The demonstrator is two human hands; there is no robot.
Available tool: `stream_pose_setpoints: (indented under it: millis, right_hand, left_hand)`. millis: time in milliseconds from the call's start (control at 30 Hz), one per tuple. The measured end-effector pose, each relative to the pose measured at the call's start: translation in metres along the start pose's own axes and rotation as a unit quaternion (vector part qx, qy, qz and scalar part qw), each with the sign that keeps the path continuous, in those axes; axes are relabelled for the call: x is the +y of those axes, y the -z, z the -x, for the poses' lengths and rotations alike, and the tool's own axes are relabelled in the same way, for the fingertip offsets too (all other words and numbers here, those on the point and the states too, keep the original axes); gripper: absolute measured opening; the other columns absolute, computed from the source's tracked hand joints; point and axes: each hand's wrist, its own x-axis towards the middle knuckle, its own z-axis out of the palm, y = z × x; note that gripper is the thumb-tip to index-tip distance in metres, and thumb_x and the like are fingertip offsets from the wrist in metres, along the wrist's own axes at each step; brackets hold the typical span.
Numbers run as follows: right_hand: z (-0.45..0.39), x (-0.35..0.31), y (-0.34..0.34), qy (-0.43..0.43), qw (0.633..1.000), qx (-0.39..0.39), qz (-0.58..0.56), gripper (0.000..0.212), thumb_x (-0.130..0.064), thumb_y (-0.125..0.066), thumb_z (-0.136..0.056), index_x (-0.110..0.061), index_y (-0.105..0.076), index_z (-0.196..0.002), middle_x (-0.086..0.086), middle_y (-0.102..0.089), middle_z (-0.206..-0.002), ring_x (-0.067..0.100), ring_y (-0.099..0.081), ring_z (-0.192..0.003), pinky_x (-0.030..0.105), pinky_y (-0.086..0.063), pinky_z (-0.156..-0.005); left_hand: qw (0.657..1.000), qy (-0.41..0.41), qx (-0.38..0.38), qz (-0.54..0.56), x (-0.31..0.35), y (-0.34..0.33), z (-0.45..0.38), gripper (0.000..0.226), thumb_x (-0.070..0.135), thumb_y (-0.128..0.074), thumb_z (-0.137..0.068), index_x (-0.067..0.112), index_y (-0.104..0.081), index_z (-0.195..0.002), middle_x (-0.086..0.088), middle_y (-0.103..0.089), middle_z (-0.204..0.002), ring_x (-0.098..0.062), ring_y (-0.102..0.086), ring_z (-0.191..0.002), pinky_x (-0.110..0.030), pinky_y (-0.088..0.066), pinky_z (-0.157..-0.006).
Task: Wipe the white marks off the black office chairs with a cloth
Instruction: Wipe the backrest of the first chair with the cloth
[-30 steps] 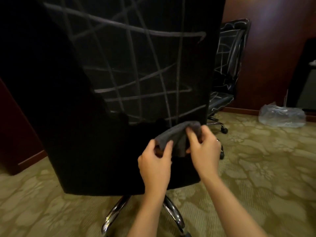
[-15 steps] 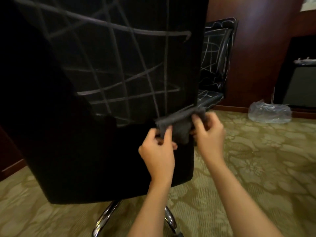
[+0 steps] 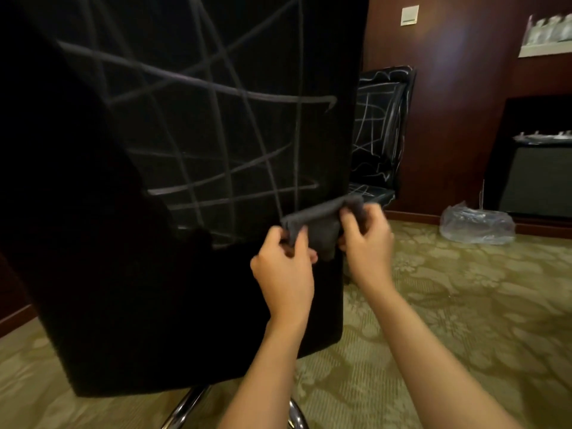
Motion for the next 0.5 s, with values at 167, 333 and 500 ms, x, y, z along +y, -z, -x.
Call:
stream_pose_setpoints:
  millis: [167,333,500]
  right_hand:
    - [-0.025,-0.031,-0.012,0.063,0.997,0.027,0.03,0.017,-0.031,-0.061,-0.097,-0.018,-0.054,-0.088,-0.007,-0.061,-0.075,0.009,-0.061,-0.071,0.036,-0.051,-0.064]
    - [0.041,0.034,-0.017,-0.004,0.994,-0.004,0.112,0.017,-0.032,-0.054,-0.1,-0.021,-0.05,-0.088,-0.006,-0.062,-0.075,0.018,-0.065,-0.072,0.036,-0.05,-0.06]
    - [0.031,0.003,-0.022,0.001,0.998,-0.001,0.057,0.02,-0.035,-0.058,-0.097,-0.023,-0.053,-0.082,-0.004,-0.062,-0.07,0.02,-0.064,-0.069,0.049,-0.054,-0.066]
  left_hand:
    - [0.999,-0.026,0.013,-0.014,0.02,-0.006,-0.025,0.02,0.034,-0.069,-0.093,0.027,-0.058,-0.077,0.007,-0.069,-0.059,-0.008,-0.07,-0.063,-0.044,-0.059,-0.074]
    - [0.997,0.028,-0.012,-0.077,-0.043,0.018,0.019,0.018,0.028,-0.071,-0.092,0.02,-0.062,-0.078,0.004,-0.069,-0.06,0.0,-0.067,-0.057,-0.04,-0.059,-0.063]
    - [1.0,0.028,0.005,-0.013,-0.019,0.025,0.002,0.021,0.028,-0.069,-0.093,0.024,-0.059,-0.075,0.002,-0.068,-0.056,-0.01,-0.068,-0.052,-0.048,-0.061,-0.063]
